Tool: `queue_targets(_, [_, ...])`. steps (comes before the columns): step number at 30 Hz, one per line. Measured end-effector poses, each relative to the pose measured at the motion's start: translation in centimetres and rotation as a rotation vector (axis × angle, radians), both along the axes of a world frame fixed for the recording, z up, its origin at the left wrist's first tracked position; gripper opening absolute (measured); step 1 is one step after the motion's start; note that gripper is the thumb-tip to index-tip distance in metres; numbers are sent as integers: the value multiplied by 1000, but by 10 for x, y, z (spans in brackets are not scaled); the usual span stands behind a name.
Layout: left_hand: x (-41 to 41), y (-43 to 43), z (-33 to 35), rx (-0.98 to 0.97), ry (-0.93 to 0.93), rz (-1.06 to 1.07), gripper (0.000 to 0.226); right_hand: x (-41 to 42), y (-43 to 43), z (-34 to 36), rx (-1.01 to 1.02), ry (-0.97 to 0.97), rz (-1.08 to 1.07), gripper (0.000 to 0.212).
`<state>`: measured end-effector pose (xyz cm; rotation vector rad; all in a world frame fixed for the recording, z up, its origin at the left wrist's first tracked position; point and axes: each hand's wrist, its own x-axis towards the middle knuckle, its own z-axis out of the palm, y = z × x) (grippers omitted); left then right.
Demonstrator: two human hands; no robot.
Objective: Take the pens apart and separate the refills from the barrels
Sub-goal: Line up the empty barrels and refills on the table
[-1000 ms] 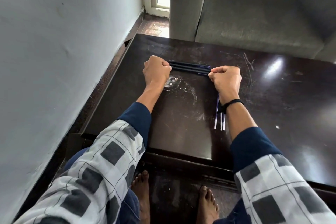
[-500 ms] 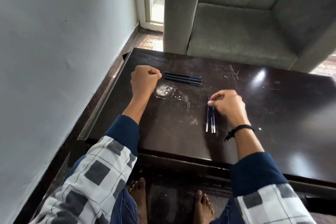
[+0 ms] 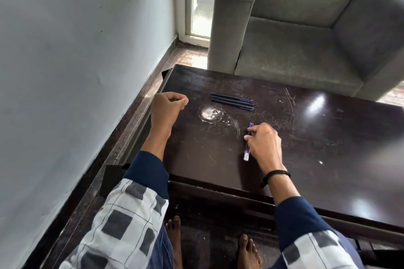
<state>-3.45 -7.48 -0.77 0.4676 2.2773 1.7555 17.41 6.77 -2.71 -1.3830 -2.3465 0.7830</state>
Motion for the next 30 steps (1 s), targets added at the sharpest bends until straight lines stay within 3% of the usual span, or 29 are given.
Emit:
queue_targets(9, [-13,-2,-2,-22,-12,-8,4,-76,-68,-8,54,4,265,17])
queue_targets(30, [-20,4,3,-36,16,-37,8,-111,-81,-13,64,57,245,15])
